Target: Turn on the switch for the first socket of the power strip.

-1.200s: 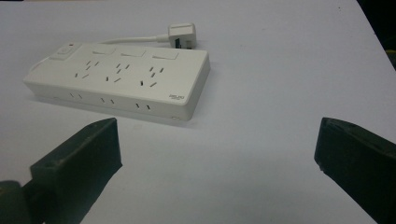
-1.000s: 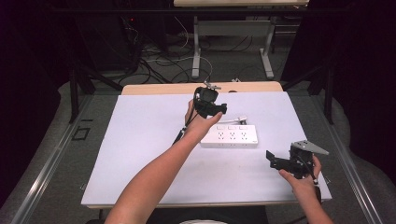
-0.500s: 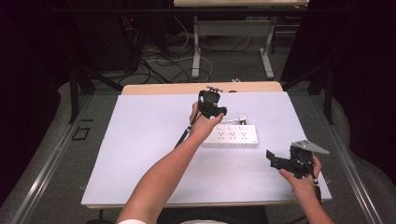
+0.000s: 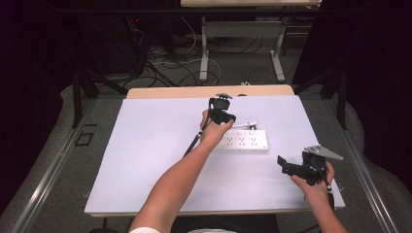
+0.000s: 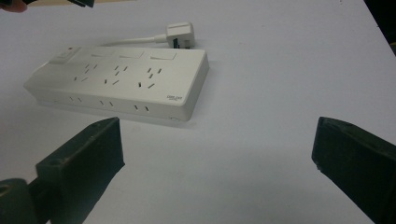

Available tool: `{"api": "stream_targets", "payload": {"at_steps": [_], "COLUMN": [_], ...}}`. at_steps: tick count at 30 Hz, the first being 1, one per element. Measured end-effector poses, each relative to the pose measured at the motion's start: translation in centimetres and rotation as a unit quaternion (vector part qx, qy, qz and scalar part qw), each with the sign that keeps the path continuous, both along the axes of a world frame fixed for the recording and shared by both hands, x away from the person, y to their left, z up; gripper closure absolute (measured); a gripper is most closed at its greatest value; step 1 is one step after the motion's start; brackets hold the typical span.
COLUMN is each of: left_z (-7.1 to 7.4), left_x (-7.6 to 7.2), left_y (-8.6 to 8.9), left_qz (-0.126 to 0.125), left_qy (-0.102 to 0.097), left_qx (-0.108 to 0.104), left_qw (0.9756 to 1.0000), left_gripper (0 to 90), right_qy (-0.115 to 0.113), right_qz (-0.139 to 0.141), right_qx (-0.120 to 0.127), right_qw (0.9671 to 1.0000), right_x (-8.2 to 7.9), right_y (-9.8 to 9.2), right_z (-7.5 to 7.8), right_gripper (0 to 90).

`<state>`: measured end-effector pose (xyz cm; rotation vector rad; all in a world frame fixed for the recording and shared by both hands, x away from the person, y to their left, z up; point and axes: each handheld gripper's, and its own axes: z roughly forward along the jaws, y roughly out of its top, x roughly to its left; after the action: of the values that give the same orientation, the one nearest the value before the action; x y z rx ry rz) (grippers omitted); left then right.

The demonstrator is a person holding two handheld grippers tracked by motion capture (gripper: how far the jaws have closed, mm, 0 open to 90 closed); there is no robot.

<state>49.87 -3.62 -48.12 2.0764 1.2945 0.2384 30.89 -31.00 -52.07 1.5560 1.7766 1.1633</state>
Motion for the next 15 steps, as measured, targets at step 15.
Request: {"api": "stream_targets", "payload": {"at_steps": [15], "left_z": [-1.5], "left_x": [0.9], "left_y": [0.5], "left_qz": [0.02], "left_qy": [0.072], "left_qx": [0.007], "left_qw": [0.9972], "left_gripper": [76.1], "right_qy": [0.006], "right_qz": [-0.003], "right_qx": [0.004], "right_qw": [1.0], "right_x": [0.0], "right_y": [-0.2], "right_z": [-0.1], "right_gripper": [2.5]}}
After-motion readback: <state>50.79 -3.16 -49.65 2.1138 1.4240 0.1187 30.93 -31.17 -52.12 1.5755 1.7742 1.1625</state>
